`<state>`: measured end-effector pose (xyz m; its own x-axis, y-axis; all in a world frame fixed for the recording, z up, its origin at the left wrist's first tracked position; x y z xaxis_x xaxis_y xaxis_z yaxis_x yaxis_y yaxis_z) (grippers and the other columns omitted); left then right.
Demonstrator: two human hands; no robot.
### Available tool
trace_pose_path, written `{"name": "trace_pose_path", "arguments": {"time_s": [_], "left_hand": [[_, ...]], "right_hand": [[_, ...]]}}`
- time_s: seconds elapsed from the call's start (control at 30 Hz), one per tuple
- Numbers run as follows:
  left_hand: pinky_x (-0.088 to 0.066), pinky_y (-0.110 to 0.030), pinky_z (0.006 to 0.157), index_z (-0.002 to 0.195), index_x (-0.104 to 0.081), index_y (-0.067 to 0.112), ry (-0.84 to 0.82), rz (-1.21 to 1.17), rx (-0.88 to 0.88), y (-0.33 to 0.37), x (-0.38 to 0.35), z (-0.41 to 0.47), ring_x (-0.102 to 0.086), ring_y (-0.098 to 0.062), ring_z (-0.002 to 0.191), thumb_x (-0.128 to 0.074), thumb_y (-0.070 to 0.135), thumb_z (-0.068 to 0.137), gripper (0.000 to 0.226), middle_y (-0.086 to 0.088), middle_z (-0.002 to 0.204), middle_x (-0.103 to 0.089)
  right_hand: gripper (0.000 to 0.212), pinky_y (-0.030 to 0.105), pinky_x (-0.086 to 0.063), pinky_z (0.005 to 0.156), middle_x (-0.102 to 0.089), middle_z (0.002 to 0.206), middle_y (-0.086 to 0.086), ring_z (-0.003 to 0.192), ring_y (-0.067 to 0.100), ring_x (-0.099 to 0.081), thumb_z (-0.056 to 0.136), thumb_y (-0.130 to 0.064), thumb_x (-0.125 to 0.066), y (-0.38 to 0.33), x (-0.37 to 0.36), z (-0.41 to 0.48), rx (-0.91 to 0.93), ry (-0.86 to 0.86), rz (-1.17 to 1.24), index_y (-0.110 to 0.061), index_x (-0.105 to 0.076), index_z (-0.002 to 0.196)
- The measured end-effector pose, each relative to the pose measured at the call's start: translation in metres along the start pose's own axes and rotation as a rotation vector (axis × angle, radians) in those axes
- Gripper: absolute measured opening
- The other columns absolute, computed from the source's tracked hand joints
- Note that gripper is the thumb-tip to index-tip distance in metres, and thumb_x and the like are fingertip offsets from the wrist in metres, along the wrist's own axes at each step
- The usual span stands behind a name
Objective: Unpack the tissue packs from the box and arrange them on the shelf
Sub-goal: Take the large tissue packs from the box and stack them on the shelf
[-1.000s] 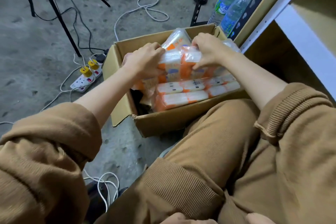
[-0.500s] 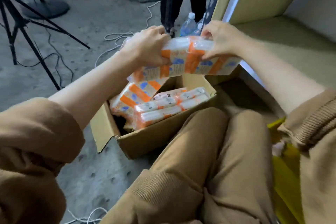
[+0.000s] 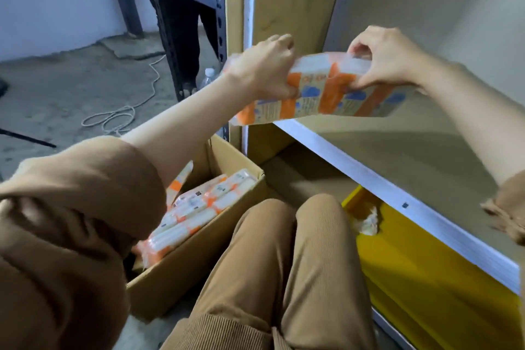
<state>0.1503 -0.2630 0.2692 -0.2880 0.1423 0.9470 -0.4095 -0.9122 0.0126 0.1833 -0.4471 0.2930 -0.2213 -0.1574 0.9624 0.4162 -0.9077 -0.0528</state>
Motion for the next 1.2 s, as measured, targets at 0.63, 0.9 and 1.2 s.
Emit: {"name": "trace_pose_path", "arguments": {"time_s": [0.63,0.9,1.2], "left_hand": [[-0.051,-0.045,0.088,0.122,-0.054,0.011,-0.227,-0.057,-0.054,0.042,-0.074,0.085,-0.055,-0.031,0.109,-0.066,0.050,0.076,0.061,-0.010,0.119,-0.049],[-0.048,-0.041,0.090,0.130,-0.048,0.010,-0.211,-0.080,0.060,0.029,-0.085,0.112,-0.055,-0.032,0.116,-0.064,0.051,0.079,0.067,-0.012,0.129,-0.056],[-0.043,-0.037,0.083,0.119,-0.059,0.003,-0.164,-0.114,0.184,0.023,-0.099,0.102,-0.055,-0.036,0.113,-0.037,0.019,0.098,0.034,-0.019,0.125,-0.056]], "right_hand": [[0.062,0.033,-0.042,0.089,-0.055,0.118,0.011,0.109,0.028,-0.052,0.066,-0.032,-0.080,0.098,-0.049,-0.012,-0.218,-0.145,0.047,-0.010,-0.058,0.120],[0.044,0.037,-0.043,0.091,-0.055,0.120,0.015,0.116,0.032,-0.050,0.080,-0.025,-0.067,0.098,-0.063,0.002,-0.273,0.021,-0.040,-0.003,-0.058,0.116],[0.033,0.040,-0.048,0.092,-0.060,0.121,0.015,0.113,0.031,-0.056,0.086,-0.021,-0.058,0.095,-0.112,-0.019,-0.364,-0.071,0.059,-0.002,-0.063,0.112]]}}
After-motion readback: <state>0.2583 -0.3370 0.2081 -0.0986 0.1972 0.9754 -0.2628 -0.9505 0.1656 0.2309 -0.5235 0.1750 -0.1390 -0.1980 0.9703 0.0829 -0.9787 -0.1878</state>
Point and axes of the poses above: each hand's wrist, its own z-axis towards the middle knuckle, its own x-axis out of the back of the hand, y = z × x, the point moved 3 cm from there along z, towards the middle knuckle
